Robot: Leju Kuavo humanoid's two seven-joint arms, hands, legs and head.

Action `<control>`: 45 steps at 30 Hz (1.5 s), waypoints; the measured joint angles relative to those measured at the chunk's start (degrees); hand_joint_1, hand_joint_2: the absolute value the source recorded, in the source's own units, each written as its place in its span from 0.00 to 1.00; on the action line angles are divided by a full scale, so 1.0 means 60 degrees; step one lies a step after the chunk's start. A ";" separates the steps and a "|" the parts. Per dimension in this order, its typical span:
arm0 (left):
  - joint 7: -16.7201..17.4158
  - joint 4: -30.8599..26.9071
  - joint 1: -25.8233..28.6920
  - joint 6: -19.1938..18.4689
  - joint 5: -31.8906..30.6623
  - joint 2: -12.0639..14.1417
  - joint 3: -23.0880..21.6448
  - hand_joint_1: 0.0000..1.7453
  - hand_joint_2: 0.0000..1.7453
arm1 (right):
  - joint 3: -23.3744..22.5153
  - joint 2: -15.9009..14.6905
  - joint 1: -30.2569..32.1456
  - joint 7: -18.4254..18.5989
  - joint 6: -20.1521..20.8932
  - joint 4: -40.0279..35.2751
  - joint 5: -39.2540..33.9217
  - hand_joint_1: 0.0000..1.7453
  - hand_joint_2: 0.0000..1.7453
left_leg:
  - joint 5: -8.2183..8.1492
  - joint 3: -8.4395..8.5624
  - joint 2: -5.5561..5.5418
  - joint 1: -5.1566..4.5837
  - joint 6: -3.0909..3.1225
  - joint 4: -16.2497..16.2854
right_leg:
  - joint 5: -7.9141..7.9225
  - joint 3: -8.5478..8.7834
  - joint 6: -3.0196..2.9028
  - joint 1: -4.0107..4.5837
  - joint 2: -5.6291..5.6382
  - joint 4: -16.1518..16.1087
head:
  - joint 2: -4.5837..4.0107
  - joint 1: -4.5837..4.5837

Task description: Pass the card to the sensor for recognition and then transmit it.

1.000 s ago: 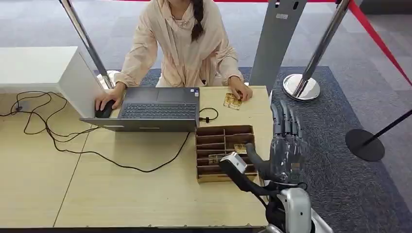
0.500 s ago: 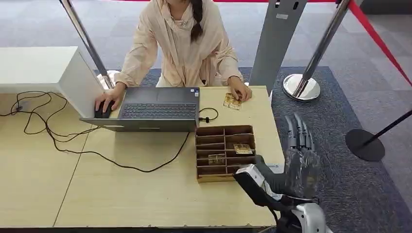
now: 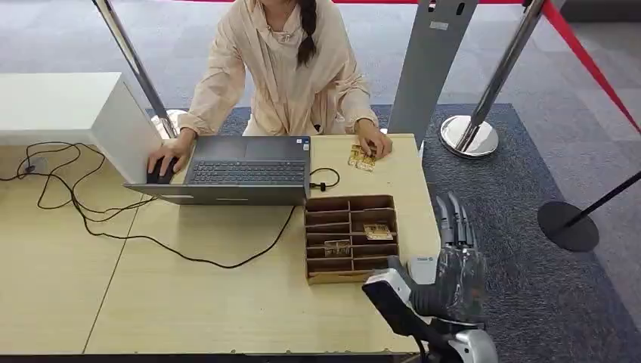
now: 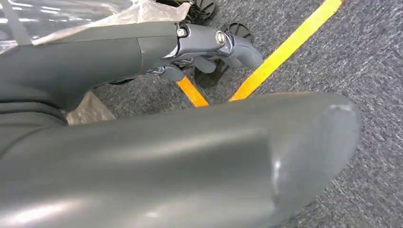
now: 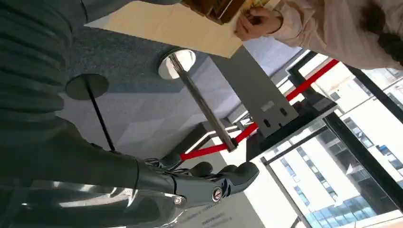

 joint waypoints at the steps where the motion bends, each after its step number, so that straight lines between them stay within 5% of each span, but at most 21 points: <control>1: 0.0000 0.0000 0.0000 0.0000 0.0000 0.0000 0.0000 0.00 0.00 | 0.0051 0.0036 -0.0005 -0.0033 -0.0004 0.0084 -0.0065 0.00 1.00 | 0.0000 0.0000 0.0000 0.0001 0.0000 0.0000 | 0.0000 0.0000 0.0000 0.0000 0.0000 0.0001 | -0.0003 0.0000; 22: -0.0004 -0.0051 0.0003 0.0000 0.0000 -0.0047 0.0022 0.00 0.00 | 0.1239 0.0474 -0.0617 -0.0167 0.0029 0.1585 -0.0087 0.20 1.00 | 0.0001 -0.0001 0.0000 0.0000 -0.0001 0.0000 | 0.0000 -0.0001 0.0000 0.0000 0.0000 0.0001 | 0.0000 0.0000; 45: -0.0007 -0.0138 0.0008 0.0000 0.0000 -0.0098 0.0026 0.00 0.00 | 0.1953 0.0455 -0.0963 0.0033 0.0222 0.2026 -0.0076 0.30 1.00 | 0.0001 -0.0001 0.0000 0.0000 -0.0001 0.0000 | 0.0000 0.0000 0.0000 0.0000 0.0000 0.0001 | 0.0000 0.0000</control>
